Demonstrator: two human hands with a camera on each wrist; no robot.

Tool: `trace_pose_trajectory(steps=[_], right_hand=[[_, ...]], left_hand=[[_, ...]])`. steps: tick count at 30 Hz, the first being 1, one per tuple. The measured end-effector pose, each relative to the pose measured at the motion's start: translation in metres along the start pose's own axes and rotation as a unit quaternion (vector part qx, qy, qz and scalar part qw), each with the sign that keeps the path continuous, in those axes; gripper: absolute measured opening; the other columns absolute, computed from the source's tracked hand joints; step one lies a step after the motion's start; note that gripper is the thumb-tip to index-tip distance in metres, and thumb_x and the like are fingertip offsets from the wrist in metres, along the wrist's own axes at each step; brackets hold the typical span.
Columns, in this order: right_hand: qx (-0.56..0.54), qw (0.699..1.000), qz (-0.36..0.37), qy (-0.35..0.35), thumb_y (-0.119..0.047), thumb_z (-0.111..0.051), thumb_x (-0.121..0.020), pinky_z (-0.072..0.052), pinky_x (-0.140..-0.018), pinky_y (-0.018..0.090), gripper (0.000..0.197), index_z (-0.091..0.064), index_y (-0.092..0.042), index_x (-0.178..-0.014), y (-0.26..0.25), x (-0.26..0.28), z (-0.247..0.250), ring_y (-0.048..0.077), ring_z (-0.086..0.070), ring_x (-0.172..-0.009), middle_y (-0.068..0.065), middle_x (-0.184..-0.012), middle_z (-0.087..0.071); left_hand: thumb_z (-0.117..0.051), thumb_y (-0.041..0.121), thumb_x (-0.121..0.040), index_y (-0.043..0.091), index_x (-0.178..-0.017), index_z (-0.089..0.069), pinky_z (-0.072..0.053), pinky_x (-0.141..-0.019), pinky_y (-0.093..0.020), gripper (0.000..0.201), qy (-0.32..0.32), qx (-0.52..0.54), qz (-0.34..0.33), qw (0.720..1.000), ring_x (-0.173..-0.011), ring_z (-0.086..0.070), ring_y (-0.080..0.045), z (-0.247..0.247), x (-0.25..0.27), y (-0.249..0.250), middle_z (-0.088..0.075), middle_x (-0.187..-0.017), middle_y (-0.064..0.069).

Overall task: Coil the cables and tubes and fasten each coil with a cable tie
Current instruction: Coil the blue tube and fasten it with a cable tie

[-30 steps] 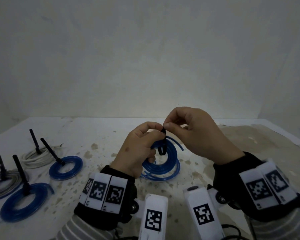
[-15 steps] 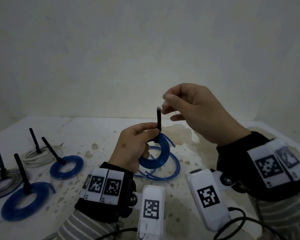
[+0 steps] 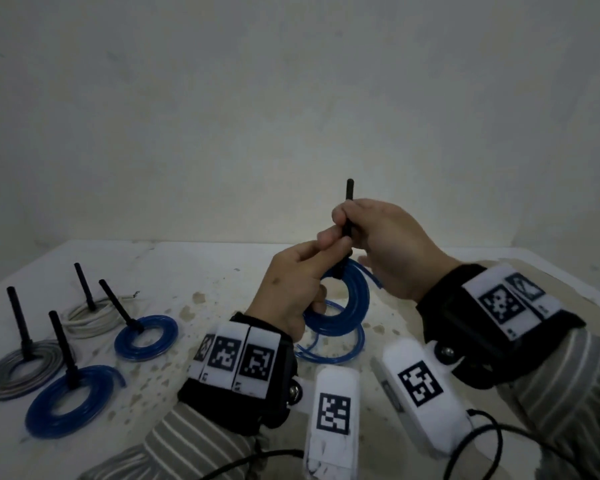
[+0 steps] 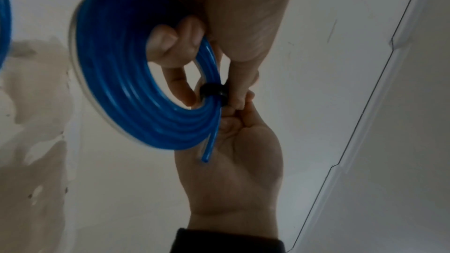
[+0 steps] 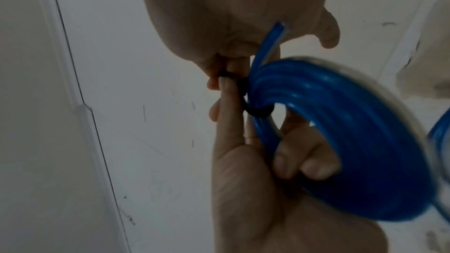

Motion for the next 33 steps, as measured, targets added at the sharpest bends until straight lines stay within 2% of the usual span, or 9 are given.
trace_pose_trajectory(steps=[3, 7, 12, 17, 19, 23, 27, 30, 33], right_hand=[[0.012, 0.998, -0.049, 0.023, -0.019, -0.038, -0.096, -0.038, -0.092, 0.039, 0.030, -0.049, -0.018, -0.068, -0.009, -0.010, 0.004, 0.016, -0.060, -0.072, -0.007, -0.046, -0.055], [0.063, 0.994, -0.050, 0.078, -0.003, -0.044, -0.091, -0.044, -0.055, 0.020, 0.026, -0.049, -0.010, -0.067, -0.032, -0.022, 0.016, 0.012, -0.050, -0.055, 0.000, -0.054, -0.053], [0.148, 0.985, -0.042, 0.073, 0.002, -0.041, -0.090, -0.045, -0.052, 0.017, 0.025, -0.050, -0.009, -0.069, -0.054, -0.029, 0.028, 0.011, -0.051, -0.054, 0.004, -0.064, -0.053], [0.135, 0.986, -0.060, 0.079, -0.009, -0.041, -0.093, -0.043, -0.056, 0.021, 0.028, -0.049, -0.013, -0.066, -0.051, -0.022, 0.032, 0.009, -0.051, -0.055, -0.009, -0.037, -0.049], [0.110, 0.988, -0.081, 0.073, -0.021, -0.040, -0.094, -0.035, -0.068, 0.030, 0.028, -0.048, -0.018, -0.067, -0.045, -0.016, 0.033, 0.009, -0.053, -0.059, -0.009, -0.045, -0.052], [0.073, 0.995, -0.061, 0.037, -0.029, -0.043, -0.093, -0.042, -0.084, 0.038, 0.025, -0.059, -0.021, -0.076, -0.034, -0.002, 0.036, 0.015, -0.060, -0.082, -0.004, -0.078, -0.065], [0.140, 0.985, -0.083, -0.052, -0.022, -0.050, -0.093, -0.050, -0.072, 0.033, 0.024, -0.064, -0.006, -0.103, -0.007, 0.015, 0.030, 0.017, -0.062, -0.077, 0.004, -0.091, -0.068], [0.278, 0.957, -0.049, -0.061, -0.013, -0.051, -0.094, -0.058, -0.073, 0.030, 0.018, -0.066, -0.004, -0.098, 0.007, 0.021, 0.025, 0.017, -0.068, -0.076, 0.011, -0.091, -0.072], [0.281, 0.959, -0.018, -0.037, -0.012, -0.056, -0.091, -0.059, -0.071, 0.031, 0.014, -0.069, -0.006, -0.095, 0.010, 0.020, 0.023, 0.020, -0.070, -0.076, 0.013, -0.085, -0.073]], left_hand=[[-0.062, 0.022, -0.085, 0.017, -0.080, -0.065, -0.026, -0.034, -0.015, 0.007, -0.018, -0.014, -0.013, 1.000, -0.033, -0.023, -0.007, -0.008, 0.000, 0.014, -0.059, -0.060, 0.005], [-0.063, 0.017, -0.086, 0.012, -0.076, -0.061, -0.024, -0.035, -0.016, 0.011, 0.001, -0.059, -0.039, 0.998, -0.033, -0.023, -0.008, -0.017, -0.002, 0.035, -0.059, -0.061, -0.001], [-0.062, 0.016, -0.086, 0.012, -0.075, -0.061, -0.025, -0.036, -0.015, 0.012, -0.002, -0.091, -0.057, 0.994, -0.036, -0.022, -0.010, -0.031, -0.001, 0.050, -0.061, -0.064, -0.002], [-0.061, 0.017, -0.088, 0.011, -0.078, -0.064, -0.028, -0.036, -0.016, 0.012, -0.005, -0.085, -0.030, 0.996, -0.034, -0.027, -0.007, -0.031, -0.003, 0.048, -0.059, -0.065, -0.003], [-0.057, 0.016, -0.090, 0.007, -0.079, -0.065, -0.032, -0.040, -0.019, 0.016, -0.016, -0.075, -0.013, 0.997, -0.035, -0.030, -0.006, -0.030, -0.004, 0.045, -0.060, -0.067, -0.006], [-0.053, 0.014, -0.093, -0.003, -0.082, -0.062, -0.039, -0.045, -0.023, 0.022, -0.006, -0.096, -0.014, 0.995, -0.037, -0.037, -0.007, -0.019, -0.007, 0.040, -0.060, -0.069, -0.011], [-0.053, 0.012, -0.092, 0.003, -0.079, -0.061, -0.047, -0.048, -0.021, 0.018, 0.015, -0.061, 0.000, 0.998, -0.050, -0.051, -0.010, -0.004, -0.006, 0.032, -0.060, -0.071, -0.009], [-0.054, 0.015, -0.092, 0.011, -0.076, -0.060, -0.047, -0.060, -0.028, 0.018, 0.014, -0.085, 0.020, 0.996, -0.068, -0.056, -0.014, 0.000, -0.006, 0.022, -0.062, -0.077, -0.005], [-0.054, 0.017, -0.092, 0.012, -0.076, -0.060, -0.047, -0.061, -0.029, 0.017, 0.020, -0.107, 0.013, 0.994, -0.071, -0.055, -0.014, 0.005, -0.003, 0.018, -0.063, -0.076, -0.003]])
Point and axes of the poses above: each hand's wrist, its own x-axis away from the middle knuckle, its own z-axis out of the back of the hand, y = z × x, the point moved 5 cm from there along -x, towards the middle knuckle
